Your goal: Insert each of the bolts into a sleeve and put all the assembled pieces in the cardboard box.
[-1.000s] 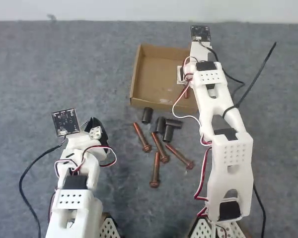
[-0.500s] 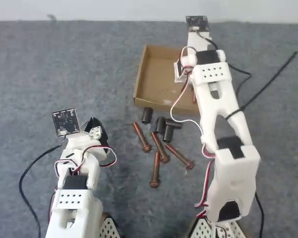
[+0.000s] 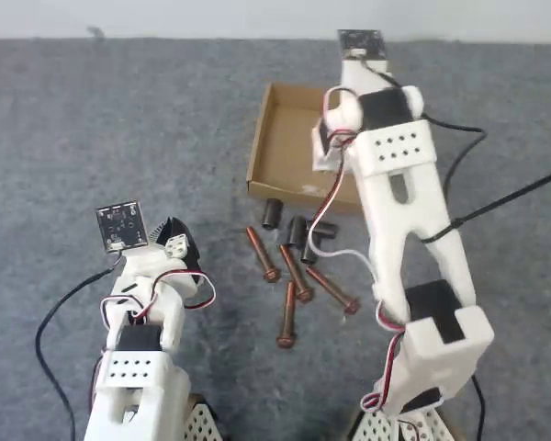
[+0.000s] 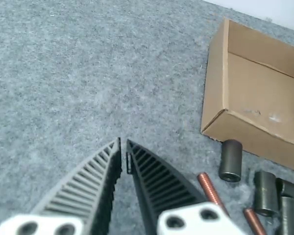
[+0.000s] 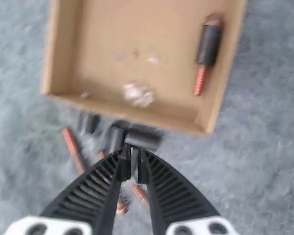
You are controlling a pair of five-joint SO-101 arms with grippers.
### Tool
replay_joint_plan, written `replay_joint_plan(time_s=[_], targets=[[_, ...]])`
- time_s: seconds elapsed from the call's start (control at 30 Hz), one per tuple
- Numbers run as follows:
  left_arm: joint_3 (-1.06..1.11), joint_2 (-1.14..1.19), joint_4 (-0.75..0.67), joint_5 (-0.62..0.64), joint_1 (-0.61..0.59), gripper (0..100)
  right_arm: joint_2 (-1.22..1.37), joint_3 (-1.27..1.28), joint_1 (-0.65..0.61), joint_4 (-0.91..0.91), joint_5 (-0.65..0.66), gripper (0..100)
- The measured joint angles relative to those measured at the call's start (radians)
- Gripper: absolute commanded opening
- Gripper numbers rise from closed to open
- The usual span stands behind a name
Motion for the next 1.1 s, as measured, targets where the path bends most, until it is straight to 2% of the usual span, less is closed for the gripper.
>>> replay_joint_plan(time_s=[0.23,0.47,0.67,0.97,1.1], targets=[[0.0,0.0,0.0,0.0,0.0,1,-0.018,0.029,-0.104,0.035,0.0,0.6],[0.0,0.0,0.0,0.0,0.0,1,-0.018,0.126,-0.118,-0.031,0.0,0.6],[0.0,0.0,0.0,0.0,0.0,1,-0.018,0.288,-0.12,-0.308,0.0,0.6],[0.0,0.0,0.0,0.0,0.0,1,0.015,0.612,-0.08,-0.951,0.0,0.6],[0.0,0.0,0.0,0.0,0.0,1,0.137,0.578,-0.028,-0.985,0.011,0.6]])
